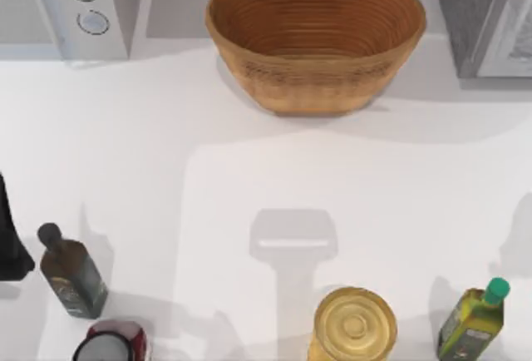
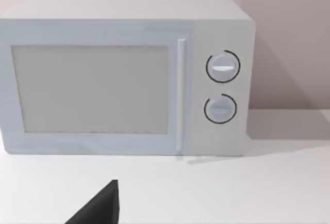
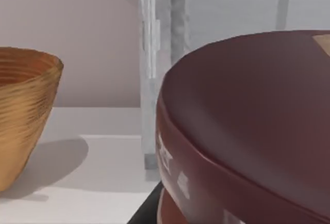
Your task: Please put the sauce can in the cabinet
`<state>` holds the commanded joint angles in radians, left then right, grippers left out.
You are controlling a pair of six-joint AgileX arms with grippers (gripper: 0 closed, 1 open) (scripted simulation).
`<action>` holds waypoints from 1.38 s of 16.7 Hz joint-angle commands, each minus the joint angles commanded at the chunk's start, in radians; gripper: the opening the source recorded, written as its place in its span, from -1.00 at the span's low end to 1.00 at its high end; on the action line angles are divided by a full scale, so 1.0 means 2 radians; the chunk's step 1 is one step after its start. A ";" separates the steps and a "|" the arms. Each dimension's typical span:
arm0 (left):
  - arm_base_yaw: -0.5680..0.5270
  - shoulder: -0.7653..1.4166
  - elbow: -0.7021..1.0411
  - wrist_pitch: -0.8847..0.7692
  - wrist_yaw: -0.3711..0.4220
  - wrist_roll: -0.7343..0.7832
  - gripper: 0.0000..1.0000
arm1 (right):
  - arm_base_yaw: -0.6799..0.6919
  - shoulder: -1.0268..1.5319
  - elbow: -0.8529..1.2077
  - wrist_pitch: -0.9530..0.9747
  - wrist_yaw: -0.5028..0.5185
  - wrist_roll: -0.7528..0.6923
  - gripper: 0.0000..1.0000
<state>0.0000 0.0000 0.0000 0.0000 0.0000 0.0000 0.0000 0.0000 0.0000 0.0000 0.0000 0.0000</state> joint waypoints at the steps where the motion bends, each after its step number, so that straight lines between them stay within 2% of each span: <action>1: 0.000 0.000 0.000 0.000 0.000 0.000 1.00 | 0.000 0.000 0.000 0.000 0.000 0.000 -1.00; 6: 0.000 0.000 0.000 0.000 0.000 0.000 1.00 | 0.005 0.014 0.016 -0.003 0.000 0.001 -1.00; 10: 0.000 0.000 0.000 0.000 0.000 0.000 1.00 | 0.017 0.085 0.110 -0.029 0.009 0.005 -1.00; 14: 0.000 0.000 0.000 0.000 0.000 0.000 1.00 | 0.031 0.204 0.271 -0.074 0.030 0.009 -1.00; 23: 0.000 0.000 0.000 0.000 0.000 0.000 1.00 | 0.068 0.511 0.700 -0.194 0.080 0.011 -1.00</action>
<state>0.0000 0.0000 0.0000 0.0000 0.0000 0.0000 0.1359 1.0219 1.4000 -0.3884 0.1606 0.0214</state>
